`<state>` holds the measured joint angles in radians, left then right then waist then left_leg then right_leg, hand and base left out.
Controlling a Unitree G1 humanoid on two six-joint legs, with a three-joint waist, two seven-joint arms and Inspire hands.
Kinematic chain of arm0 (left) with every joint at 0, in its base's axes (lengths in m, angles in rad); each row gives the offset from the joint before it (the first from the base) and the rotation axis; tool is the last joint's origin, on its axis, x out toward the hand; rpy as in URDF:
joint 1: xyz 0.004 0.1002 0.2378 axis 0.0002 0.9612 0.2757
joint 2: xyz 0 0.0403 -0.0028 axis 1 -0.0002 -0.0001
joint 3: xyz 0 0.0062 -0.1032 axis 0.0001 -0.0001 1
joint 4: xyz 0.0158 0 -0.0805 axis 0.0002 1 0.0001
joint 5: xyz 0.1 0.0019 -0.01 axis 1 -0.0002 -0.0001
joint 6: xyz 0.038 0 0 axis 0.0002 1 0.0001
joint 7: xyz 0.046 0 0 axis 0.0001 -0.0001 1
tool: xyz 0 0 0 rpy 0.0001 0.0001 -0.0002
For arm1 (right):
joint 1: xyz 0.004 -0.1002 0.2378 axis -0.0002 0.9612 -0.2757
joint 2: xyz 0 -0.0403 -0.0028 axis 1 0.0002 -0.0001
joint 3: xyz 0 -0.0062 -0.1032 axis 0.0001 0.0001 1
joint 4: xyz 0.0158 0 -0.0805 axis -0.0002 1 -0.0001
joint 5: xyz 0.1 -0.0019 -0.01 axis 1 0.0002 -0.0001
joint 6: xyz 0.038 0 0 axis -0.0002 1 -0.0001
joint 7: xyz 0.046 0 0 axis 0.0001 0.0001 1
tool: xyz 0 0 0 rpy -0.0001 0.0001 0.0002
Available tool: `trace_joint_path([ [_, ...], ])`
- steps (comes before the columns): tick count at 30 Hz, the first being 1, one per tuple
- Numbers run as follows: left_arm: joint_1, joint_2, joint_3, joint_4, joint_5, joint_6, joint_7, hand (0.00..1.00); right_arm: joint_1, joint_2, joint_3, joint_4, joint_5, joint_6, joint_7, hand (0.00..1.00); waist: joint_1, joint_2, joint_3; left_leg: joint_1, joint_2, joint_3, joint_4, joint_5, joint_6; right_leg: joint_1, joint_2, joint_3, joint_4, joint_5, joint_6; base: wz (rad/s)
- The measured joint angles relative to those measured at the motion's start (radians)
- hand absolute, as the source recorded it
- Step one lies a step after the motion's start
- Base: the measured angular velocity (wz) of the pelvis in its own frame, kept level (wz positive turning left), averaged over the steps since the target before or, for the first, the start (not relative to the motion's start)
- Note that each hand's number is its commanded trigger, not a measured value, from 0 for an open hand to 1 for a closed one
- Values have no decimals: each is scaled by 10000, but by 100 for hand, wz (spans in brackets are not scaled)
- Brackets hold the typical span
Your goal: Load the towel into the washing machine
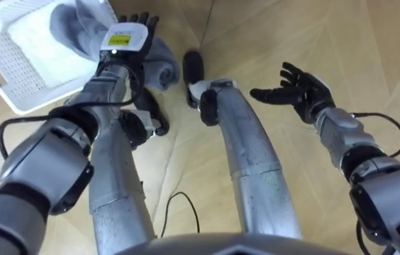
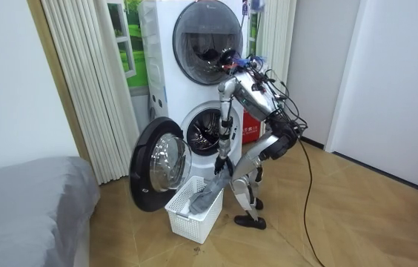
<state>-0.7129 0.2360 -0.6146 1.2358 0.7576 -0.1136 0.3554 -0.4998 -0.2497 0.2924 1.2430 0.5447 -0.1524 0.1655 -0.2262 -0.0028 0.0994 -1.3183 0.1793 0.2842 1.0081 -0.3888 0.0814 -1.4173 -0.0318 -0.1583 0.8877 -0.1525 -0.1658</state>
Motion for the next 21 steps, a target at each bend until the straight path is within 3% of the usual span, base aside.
trace_joint_path([
  [14, -487, 155, -981, 489, -213, -25, -195, 100, -129, -20, 138, 162, 629, -29, 22, 0, -366, -33, 20, 47, 21, 58, -6, -166, 28, 47, -20, -8, -33, -142, 155, -1],
  [21, -481, 117, -986, 490, -208, -39, -699, 100, -234, -19, 215, 163, 514, -77, 166, 0, -398, -65, 40, 306, 13, 139, -27, -195, 83, 255, -23, 63, -31, -181, 232, -1],
])
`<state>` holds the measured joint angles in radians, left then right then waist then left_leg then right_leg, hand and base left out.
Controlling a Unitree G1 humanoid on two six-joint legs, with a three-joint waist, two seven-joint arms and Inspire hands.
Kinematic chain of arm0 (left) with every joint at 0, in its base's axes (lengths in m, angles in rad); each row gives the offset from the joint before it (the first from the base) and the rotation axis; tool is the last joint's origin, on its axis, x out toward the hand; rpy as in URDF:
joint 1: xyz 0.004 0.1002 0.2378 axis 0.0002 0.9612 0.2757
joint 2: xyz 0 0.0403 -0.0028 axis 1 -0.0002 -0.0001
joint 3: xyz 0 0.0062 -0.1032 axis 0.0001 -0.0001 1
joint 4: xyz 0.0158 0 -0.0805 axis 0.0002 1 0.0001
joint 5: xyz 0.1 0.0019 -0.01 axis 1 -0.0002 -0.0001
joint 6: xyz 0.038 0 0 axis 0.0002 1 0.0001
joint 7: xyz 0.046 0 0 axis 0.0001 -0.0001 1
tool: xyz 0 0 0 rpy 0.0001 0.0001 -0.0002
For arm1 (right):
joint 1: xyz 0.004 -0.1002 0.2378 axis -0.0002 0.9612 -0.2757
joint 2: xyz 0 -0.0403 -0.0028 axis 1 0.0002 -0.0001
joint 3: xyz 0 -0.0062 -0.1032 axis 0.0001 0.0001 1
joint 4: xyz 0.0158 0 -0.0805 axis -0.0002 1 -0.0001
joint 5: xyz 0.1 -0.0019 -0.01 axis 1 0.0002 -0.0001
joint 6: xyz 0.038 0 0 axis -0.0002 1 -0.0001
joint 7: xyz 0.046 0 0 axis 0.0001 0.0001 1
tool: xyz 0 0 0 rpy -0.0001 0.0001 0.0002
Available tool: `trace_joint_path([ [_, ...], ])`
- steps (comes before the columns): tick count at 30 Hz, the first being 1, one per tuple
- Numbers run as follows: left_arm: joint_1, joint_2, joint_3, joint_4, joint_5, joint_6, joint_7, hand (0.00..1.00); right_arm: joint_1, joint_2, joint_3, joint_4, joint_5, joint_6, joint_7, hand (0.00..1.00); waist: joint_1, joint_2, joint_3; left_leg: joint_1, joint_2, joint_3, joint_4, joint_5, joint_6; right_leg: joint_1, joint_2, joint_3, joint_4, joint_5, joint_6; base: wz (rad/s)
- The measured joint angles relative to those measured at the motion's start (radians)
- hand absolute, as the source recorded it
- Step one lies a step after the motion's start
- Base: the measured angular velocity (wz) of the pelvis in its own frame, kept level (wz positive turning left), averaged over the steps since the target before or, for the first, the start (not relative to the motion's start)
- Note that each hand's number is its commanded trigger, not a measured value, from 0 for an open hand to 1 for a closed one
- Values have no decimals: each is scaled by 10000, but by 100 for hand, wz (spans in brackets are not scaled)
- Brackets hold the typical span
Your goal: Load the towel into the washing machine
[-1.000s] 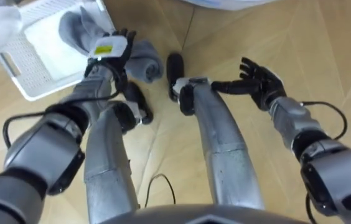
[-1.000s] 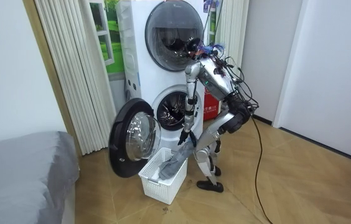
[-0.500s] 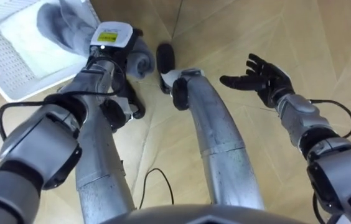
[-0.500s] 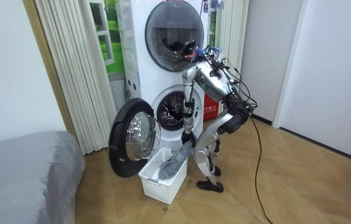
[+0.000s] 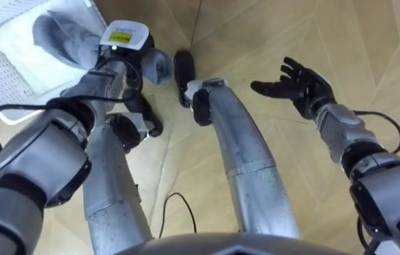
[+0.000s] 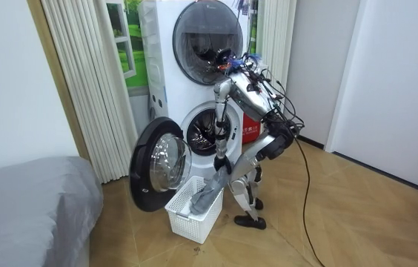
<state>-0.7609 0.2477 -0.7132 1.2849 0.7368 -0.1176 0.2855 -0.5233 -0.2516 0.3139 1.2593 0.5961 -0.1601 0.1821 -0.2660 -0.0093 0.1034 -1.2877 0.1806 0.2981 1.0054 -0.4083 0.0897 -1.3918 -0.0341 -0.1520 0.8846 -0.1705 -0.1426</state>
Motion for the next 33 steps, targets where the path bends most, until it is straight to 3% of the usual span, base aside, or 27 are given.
trace_joint_path([
  [9, 689, -345, 40, -74, 81, -29, -604, 100, 453, 9, 55, 82, -955, 10, -198, 0, 95, 26, 17, 1495, -120, 20, -452, -9, -29, 1418, -1, 58, -285, -143, 90, 0],
  [15, 1010, -543, 396, -270, -1, -320, -495, 100, 1026, 73, 190, 113, -900, 2, -270, 0, 304, 76, 44, 3256, -333, 150, -1229, 40, -108, 3022, -57, 157, -723, -265, 197, 1],
  [21, 1239, -621, 1285, -732, -10, -585, 256, 100, 1236, 459, 183, 156, -1203, -6, -432, 0, 619, 198, 49, 4561, -380, 146, -1801, 100, -203, 4340, -1, 118, -1250, -301, 245, -1],
  [27, 1534, -612, 2048, -1260, -324, -1281, 1145, 100, 1205, 583, 148, -215, -1765, -201, -583, 0, 873, 373, 29, 5531, -512, 122, -2381, 234, -277, 5313, 2, 82, -1756, -282, 307, 1],
  [33, 2184, -688, 2089, -2100, -1908, -1571, 1746, 100, 1226, 628, 265, -974, -1757, -356, -585, 0, 1186, 373, 11, 6065, -717, 148, -2764, 458, -260, 5783, -144, 50, -1930, -295, 356, 7],
])
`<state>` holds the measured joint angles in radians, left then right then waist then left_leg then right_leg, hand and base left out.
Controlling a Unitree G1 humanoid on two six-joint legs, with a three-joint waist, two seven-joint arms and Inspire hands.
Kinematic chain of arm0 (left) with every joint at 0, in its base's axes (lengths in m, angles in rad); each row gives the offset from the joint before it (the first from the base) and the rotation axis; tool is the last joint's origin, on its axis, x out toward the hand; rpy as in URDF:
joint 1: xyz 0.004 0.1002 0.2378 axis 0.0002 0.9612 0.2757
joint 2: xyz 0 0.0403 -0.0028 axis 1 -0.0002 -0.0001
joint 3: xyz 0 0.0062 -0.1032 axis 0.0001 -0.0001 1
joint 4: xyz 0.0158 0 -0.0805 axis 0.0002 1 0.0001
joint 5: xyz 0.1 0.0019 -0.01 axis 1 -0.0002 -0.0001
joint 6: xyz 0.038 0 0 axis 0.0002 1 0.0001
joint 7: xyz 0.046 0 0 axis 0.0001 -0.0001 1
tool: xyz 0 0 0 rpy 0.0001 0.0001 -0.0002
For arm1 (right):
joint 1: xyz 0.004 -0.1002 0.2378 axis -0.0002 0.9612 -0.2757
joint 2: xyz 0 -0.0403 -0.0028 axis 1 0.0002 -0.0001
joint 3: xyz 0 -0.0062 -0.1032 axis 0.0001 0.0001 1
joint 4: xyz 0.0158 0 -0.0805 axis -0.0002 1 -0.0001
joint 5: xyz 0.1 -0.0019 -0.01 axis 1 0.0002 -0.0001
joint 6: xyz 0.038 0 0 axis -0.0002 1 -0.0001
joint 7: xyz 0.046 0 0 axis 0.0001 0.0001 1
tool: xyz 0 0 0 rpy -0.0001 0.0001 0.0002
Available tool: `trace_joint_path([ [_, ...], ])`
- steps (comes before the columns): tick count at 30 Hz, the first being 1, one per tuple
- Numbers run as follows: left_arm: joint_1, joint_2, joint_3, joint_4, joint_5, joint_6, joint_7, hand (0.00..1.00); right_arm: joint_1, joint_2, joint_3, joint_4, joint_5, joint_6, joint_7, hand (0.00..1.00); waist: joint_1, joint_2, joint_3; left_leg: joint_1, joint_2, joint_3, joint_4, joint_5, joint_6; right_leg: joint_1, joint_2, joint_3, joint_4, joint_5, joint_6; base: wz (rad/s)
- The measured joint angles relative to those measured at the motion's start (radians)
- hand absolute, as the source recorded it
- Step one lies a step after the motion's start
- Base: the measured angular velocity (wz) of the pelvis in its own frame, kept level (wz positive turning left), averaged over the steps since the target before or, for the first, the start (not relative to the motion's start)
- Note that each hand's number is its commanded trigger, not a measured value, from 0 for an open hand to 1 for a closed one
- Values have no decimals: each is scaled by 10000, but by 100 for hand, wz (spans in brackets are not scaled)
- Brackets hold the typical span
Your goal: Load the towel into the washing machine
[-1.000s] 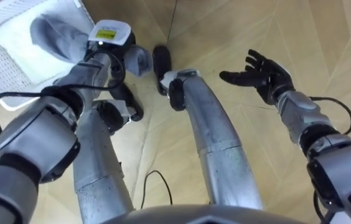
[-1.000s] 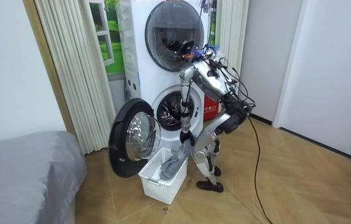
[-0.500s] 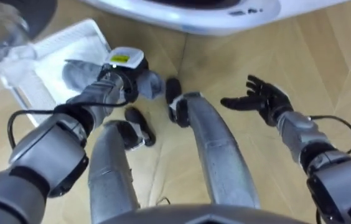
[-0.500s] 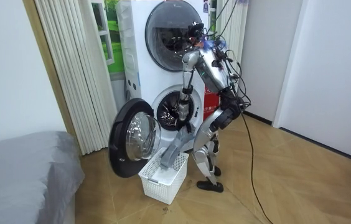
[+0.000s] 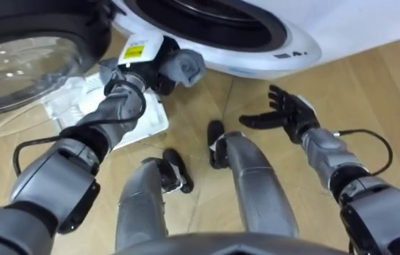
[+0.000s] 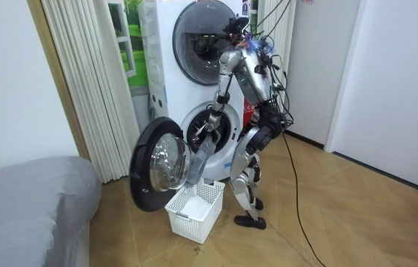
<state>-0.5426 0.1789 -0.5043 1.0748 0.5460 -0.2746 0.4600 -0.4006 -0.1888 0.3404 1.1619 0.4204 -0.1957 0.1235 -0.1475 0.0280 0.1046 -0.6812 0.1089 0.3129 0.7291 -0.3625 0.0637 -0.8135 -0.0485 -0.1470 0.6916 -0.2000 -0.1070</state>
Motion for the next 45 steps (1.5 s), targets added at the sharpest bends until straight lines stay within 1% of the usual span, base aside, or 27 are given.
trace_joint_path([
  [2, 229, -130, 0, -307, -759, -178, -62, 100, 27, -11, 121, -322, -3, 16, 26, 0, 190, -11, -7, 46, -12, -4, -11, 2, 3, 42, -25, -17, 22, 2, -3, 2],
  [4, 425, -143, 32, -692, -1368, -179, -247, 100, 94, 55, 211, -667, -69, -19, 31, 0, 232, -28, -19, 63, -20, -6, 0, 17, 19, 60, -46, -36, 30, 6, -2, 4],
  [6, 613, -137, 39, -1019, -2377, -186, -577, 100, 106, 163, 236, -759, -208, -35, 102, 0, 268, -54, -71, 90, -24, -4, 13, 19, 20, 87, -51, -40, 26, 9, 0, 0],
  [7, 757, -148, 37, -1258, -3178, -187, -831, 100, 110, 194, 318, -763, -208, -31, 151, 0, 301, -63, -144, 101, -27, -3, 14, 19, 20, 99, -59, -43, 26, 11, 1, 0],
  [8, 883, -183, 28, -1426, -3992, -260, -1105, 100, 149, 207, 366, -779, -210, -35, 219, 0, 377, -94, -243, 112, -29, -4, 13, 19, 20, 114, -60, -43, 23, 13, 4, 0],
  [10, 1069, -298, 36, -1638, -5085, -421, -1579, 100, 223, 223, 596, -786, -380, -116, 233, 0, 461, -161, -321, 207, -12, -30, 16, 19, 19, 238, -41, -65, -7, 16, 7, 0],
  [12, 1263, -356, 26, -1860, -6049, -510, -2181, 100, 325, 238, 684, -786, -471, -181, 339, 0, 551, -190, -357, 328, 20, -60, 25, 19, 19, 420, -10, -96, -98, 34, 17, 0],
  [13, 1345, -343, 9, -2097, -6744, -512, -2618, 100, 350, 236, 693, -788, -476, -224, 420, 0, 587, -207, -388, 334, 22, -59, 13, 19, 20, 432, -6, -104, -140, 73, 30, 0],
  [14, 1351, -341, 10, -2234, -7369, -523, -2981, 100, 361, 229, 698, -794, -550, -227, 436, 0, 598, -211, -390, 316, 21, -61, 18, 24, 33, 432, -26, -127, -149, 102, 40, 0],
  [15, 1352, -346, 11, -2276, -7673, -523, -3142, 100, 375, 229, 696, -794, -574, -227, 439, 0, 600, -213, -391, 314, 20, -61, 13, 30, 44, 440, -34, -131, -148, 112, 47, 0],
  [16, 1360, -424, 13, -2372, -8307, -523, -3437, 100, 412, 230, 694, -798, -643, -229, 472, 0, 614, -218, -394, 314, 10, -64, -11, 40, 66, 454, -47, -131, -150, 133, 63, 0],
  [20, 1362, -449, 32, -3090, -9979, -522, -4381, 100, 476, 235, 693, -841, -710, -260, 678, 0, 744, -219, -410, 315, 7, -67, -31, 46, 118, 485, -58, -154, -201, 229, 79, 0],
  [21, 1363, -446, 35, -3190, -10219, -522, -4508, 100, 475, 235, 689, -842, -712, -280, 719, 0, 751, -212, -417, 315, 14, -67, -36, 53, 129, 495, -56, -166, -222, 247, 74, 0],
  [23, 1386, -473, 152, -3608, -11004, -520, -4914, 100, 513, 253, 690, -866, -814, -343, 782, 0, 817, -185, -442, 328, 71, -52, -99, 86, 142, 555, 16, -177, -412, 365, 63, -5],
  [25, 1388, -538, 248, -3871, -11402, -520, -5123, 100, 621, 251, 687, -957, -854, -383, 789, 0, 887, -176, -457, 378, 119, 7, -170, 105, 142, 611, 79, -151, -557, 450, 65, -11],
  [26, 1390, -579, 284, -3937, -11530, -519, -5216, 100, 695, 246, 690, -966, -857, -420, 824, 0, 953, -139, -491, 404, 145, 26, -207, 110, 142, 662, 116, -144, -651, 490, 68, -11],
  [28, 1393, -584, 282, -3976, -11814, -501, -5363, 100, 796, 246, 720, -965, -852, -426, 841, 0, 973, -105, -512, 429, 170, 23, -220, 111, 141, 720, 138, -167, -712, 505, 68, -2],
  [30, 1392, -577, 319, -3990, -11977, -414, -5540, 100, 854, 247, 715, -965, -863, -426, 873, 0, 1008, -106, -512, 434, 168, 21, -223, 111, 141, 723, 139, -164, -714, 505, 69, 0],
  [33, 1391, -570, 318, -4001, -12707, -180, -6014, 100, 882, 263, 721, -983, -765, -422, 1000, 0, 1007, -106, -512, 425, 159, 4, -220, 110, 142, 723, 136, -164, -719, 505, 71, 0],
  [35, 1390, -570, 312, -4000, -13731, 151, -6526, 100, 871, 297, 688, -1089, -805, -377, 1143, 0, 973, -105, -513, 392, 157, -61, -202, 112, 139, 733, 129, -226, -729, 506, 70, 6],
  [38, 1402, -573, 287, -4001, -14831, 549, -6988, 100, 842, 339, 475, -1165, -1244, -199, 1208, 0, 969, -106, -514, 383, 153, -109, -204, 120, 128, 751, 122, -270, -757, 507, 68, 5],
  [40, 1408, -590, 265, -4000, -15381, 782, -7166, 100, 837, 338, 467, -1217, -1321, -174, 1208, 0, 935, -110, -519, 382, 153, -121, -210, 120, 128, 762, 124, -284, -778, 507, 68, 0],
  [41, 1415, -588, 109, -4000, -15886, 920, -7249, 100, 842, 338, 482, -1217, -1309, -113, 1208, 3, 908, -93, -535, 382, 154, -167, -208, 121, 127, 800, 126, -325, -813, 507, 68, 3],
  [42, 1423, -588, 39, -4000, -16163, 1015, -7325, 100, 844, 336, 493, -1217, -1293, -70, 1208, 39, 901, -94, -545, 383, 155, -180, -209, 122, 125, 815, 127, -337, -827, 507, 69, 5],
  [43, 1426, -589, -95, -4000, -16560, 1175, -7488, 100, 831, 336, 491, -1216, -1299, 27, 1208, 100, 905, -94, -549, 381, 155, -203, -208, 123, 124, 836, 128, -359, -844, 507, 69, 3],
  [44, 1429, -590, -112, -3999, -16666, 1261, -7585, 100, 819, 337, 482, -1208, -1298, 62, 1208, 100, 905, -94, -549, 379, 154, -213, -208, 123, 124, 840, 128, -364, -851, 508, 70, 0],
  [45, 1433, -584, -115, -3993, -16946, 1445, -7723, 100, 774, 335, 464, -1161, -1329, 170, 1203, 100, 897, -92, -550, 379, 153, -223, -210, 124, 124, 852, 128, -376, -866, 511, 75, 0],
])
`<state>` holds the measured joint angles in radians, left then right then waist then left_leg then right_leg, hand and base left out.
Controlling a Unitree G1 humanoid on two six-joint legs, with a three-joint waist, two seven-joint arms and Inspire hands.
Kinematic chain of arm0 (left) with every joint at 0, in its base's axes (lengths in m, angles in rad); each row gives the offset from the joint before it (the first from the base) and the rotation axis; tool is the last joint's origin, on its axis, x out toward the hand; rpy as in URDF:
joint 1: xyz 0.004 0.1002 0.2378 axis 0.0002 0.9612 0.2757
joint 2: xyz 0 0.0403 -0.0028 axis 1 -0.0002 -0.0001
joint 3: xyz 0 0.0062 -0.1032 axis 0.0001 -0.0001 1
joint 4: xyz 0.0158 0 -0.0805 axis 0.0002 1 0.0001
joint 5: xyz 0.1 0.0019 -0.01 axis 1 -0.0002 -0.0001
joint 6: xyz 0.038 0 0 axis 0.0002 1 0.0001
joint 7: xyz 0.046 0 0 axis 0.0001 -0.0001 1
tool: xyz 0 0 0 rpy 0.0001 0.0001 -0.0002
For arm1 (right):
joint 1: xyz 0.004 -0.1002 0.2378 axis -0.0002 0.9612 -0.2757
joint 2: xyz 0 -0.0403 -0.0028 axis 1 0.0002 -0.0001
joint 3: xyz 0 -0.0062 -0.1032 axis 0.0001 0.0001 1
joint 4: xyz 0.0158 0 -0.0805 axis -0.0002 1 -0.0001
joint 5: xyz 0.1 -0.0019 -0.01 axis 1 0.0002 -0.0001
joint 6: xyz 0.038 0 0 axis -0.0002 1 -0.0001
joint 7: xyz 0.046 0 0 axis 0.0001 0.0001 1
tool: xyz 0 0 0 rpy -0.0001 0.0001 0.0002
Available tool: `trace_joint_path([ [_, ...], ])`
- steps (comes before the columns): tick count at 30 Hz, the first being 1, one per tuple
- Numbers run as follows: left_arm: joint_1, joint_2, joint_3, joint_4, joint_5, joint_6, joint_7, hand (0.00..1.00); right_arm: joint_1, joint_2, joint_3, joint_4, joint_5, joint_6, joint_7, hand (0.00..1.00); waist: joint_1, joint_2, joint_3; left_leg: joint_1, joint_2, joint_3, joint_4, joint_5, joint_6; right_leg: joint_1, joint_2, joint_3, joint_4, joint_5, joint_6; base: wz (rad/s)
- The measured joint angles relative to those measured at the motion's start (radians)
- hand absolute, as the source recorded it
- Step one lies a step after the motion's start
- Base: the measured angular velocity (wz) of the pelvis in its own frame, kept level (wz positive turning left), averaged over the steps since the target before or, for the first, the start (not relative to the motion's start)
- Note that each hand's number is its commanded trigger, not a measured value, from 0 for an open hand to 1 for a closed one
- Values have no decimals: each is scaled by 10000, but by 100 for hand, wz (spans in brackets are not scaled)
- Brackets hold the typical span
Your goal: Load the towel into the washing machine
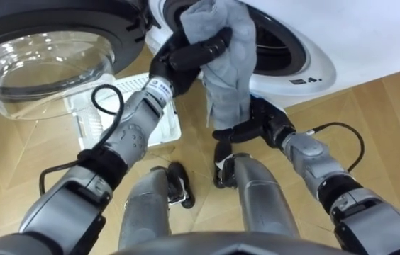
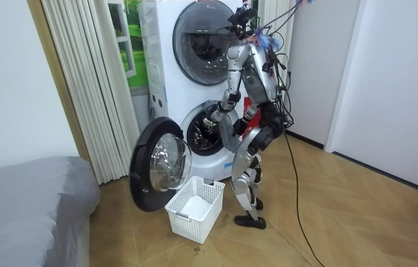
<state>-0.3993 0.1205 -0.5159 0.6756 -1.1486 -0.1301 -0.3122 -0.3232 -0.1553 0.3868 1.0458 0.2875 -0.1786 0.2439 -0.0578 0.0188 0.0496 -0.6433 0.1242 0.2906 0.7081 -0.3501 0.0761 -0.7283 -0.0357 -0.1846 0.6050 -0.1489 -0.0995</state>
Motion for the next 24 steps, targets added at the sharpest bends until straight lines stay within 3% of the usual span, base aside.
trace_joint_path([
  [4, 87, 10, -92, 28, -1221, 478, -311, 100, -23, -68, 8, -9, -67, 400, -13, 100, -63, 44, -37, 58, -12, 63, -109, 14, 20, 38, 10, 46, -87, 37, 35, -2],
  [5, 181, 9, -111, 27, -1490, 547, -375, 100, -21, -86, 4, -9, -153, 500, -37, 100, -118, 88, -80, 75, -35, 74, -211, 68, 29, 53, 10, 53, -190, 88, 53, 0],
  [17, 286, 16, -168, 47, -2773, 790, -510, 100, -7, -77, -85, -92, -570, 708, -482, 100, -141, 183, -153, 231, -139, 75, -507, 230, 17, 145, -23, 59, -370, 189, 44, 0],
  [18, 323, 16, -160, 48, -2793, 790, -510, 72, 7, -75, -84, -80, -571, 708, -514, 100, -139, 183, -153, 280, -143, 75, -524, 231, 15, 187, -23, 61, -373, 188, 44, 0],
  [19, 392, 14, -107, 53, -2807, 792, -510, 0, 19, -68, -87, -45, -574, 716, -594, 100, -140, 186, -151, 341, -144, 75, -534, 232, 13, 251, -20, 62, -382, 186, 45, 0],
  [24, 565, -6, 118, 82, -2914, 840, -483, 0, 136, -55, -95, -56, -528, 716, -885, 100, -34, 211, -140, 430, -150, 72, -675, 286, -17, 378, -8, 38, -547, 218, 25, 0],
])
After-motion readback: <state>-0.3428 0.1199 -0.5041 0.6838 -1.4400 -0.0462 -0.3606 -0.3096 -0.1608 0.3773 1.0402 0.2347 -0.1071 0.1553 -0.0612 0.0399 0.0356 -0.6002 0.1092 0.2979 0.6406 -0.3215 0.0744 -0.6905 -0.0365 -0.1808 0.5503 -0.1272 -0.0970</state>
